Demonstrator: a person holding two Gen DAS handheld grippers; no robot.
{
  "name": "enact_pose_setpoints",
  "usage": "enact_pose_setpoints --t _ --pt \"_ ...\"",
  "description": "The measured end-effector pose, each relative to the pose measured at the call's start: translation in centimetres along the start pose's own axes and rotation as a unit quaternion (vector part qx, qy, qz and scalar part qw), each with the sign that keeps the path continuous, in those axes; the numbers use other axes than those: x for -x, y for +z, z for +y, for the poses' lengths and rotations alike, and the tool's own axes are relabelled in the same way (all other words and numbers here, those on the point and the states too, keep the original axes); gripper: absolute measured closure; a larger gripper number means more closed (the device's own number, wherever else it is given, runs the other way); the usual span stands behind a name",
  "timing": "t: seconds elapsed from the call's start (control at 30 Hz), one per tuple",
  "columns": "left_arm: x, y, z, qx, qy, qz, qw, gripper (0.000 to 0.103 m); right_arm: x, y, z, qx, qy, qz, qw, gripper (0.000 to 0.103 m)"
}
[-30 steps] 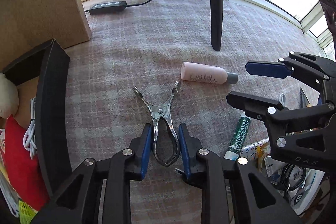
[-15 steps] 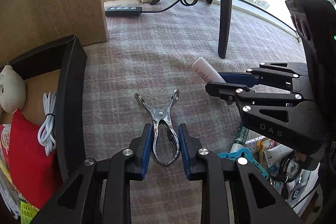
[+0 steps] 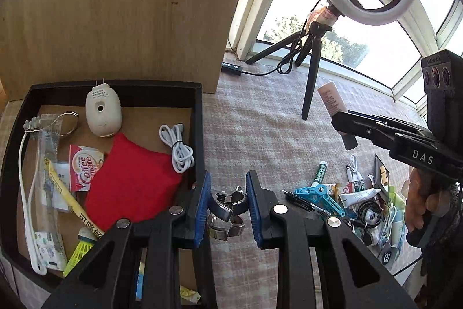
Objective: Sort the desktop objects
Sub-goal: 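Carry the clamp and pink bottle into the tray and open both tools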
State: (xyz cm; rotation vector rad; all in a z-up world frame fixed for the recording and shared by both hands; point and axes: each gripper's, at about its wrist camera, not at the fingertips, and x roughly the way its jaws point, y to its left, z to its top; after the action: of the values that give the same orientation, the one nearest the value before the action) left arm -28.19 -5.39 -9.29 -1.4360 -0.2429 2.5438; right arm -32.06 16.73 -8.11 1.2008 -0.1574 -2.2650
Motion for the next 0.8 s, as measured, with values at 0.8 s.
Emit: enact_pose_setpoints --t 0.8 --pt "12.2 -3.2 21.6 0.142 0.173 -0.086 0.9707 0.074 -3.9 -2.2 17.9 0.109 0.031 0.013 0.993 0.046"
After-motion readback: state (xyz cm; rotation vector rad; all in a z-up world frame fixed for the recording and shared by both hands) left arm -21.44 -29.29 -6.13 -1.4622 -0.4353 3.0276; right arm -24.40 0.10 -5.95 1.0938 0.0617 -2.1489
